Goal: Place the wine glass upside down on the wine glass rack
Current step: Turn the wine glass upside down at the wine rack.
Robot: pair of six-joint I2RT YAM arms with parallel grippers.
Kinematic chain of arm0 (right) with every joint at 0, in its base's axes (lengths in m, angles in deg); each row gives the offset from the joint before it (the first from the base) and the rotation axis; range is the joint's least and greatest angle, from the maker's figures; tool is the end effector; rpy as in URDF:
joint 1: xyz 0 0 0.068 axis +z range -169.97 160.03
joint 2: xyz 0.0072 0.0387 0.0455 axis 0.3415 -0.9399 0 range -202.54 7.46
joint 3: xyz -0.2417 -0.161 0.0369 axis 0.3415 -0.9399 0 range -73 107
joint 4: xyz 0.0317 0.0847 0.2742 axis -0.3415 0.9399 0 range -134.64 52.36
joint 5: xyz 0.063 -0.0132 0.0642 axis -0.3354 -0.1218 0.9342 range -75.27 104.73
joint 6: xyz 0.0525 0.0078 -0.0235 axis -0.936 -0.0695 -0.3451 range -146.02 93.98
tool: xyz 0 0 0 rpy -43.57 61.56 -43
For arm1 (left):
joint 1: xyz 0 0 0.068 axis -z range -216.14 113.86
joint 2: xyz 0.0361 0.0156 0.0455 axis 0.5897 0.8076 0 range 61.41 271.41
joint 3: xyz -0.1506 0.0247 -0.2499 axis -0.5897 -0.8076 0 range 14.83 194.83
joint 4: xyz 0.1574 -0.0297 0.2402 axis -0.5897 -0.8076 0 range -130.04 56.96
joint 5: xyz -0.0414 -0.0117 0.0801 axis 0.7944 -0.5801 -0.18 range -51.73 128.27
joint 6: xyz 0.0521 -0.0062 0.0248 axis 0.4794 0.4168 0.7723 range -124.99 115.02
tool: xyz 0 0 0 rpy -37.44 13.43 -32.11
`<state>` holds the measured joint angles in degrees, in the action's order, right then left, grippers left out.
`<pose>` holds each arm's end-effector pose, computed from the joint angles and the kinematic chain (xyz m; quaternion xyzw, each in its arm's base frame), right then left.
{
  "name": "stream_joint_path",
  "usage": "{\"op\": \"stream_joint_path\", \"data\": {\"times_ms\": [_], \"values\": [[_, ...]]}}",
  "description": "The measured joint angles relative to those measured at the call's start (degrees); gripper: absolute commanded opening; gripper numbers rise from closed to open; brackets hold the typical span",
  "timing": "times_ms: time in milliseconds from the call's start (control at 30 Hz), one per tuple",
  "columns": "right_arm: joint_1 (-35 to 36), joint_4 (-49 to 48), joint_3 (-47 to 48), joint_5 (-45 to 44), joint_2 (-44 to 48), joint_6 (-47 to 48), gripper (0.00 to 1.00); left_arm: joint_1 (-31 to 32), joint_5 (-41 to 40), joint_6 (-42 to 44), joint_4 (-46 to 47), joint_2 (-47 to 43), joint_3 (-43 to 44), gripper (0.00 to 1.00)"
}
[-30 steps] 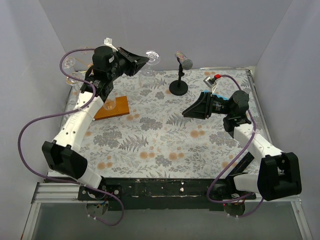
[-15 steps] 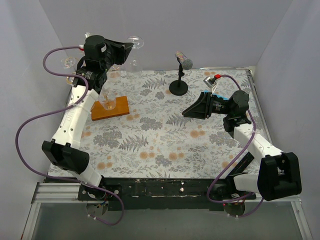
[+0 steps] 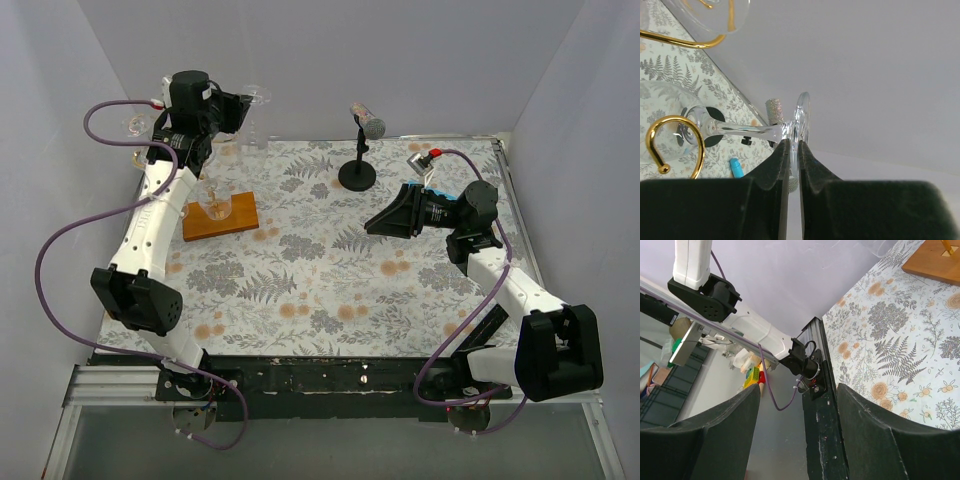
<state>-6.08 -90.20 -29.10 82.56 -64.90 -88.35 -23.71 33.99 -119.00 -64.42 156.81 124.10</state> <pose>0.2712 0.1067 0.3333 -0.2070 0.6338 0.6728 0.3206 0.3994 -0.0849 0.4861 -0.6384 0.4923 -0.5139 0.2931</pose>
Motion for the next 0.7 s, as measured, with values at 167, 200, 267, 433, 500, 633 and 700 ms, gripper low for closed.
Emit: {"op": "stream_joint_path", "data": {"times_ms": [167,200,267,433,500,633,700], "values": [[0.0,0.04,0.0,-0.02,0.0,0.26,0.71,-0.63,-1.68,-0.02,-2.21,0.02,0.96,0.0],[0.0,0.09,0.0,-0.02,0.0,0.37,0.71,-0.9,-1.9,-0.02,-2.21,0.02,1.07,0.0],[0.0,0.22,0.0,-0.02,0.0,0.59,0.7,-1.6,-2.23,-0.02,-2.21,0.02,1.14,0.0],[0.0,0.48,0.0,-0.15,0.0,0.9,0.7,-3.04,-2.34,-0.02,-2.05,0.0,0.92,0.0],[0.0,0.55,0.0,-0.15,0.0,1.03,0.7,-3.76,-2.16,-0.04,-1.86,-0.02,0.33,0.0],[0.0,0.96,0.0,-0.17,0.0,1.31,0.7,-4.85,-2.16,-0.07,-1.73,-0.09,-1.25,0.0],[0.0,1.44,0.0,-0.2,0.0,1.66,0.7,-5.18,-2.16,-0.09,-1.73,-0.24,-1.81,0.0]]}}
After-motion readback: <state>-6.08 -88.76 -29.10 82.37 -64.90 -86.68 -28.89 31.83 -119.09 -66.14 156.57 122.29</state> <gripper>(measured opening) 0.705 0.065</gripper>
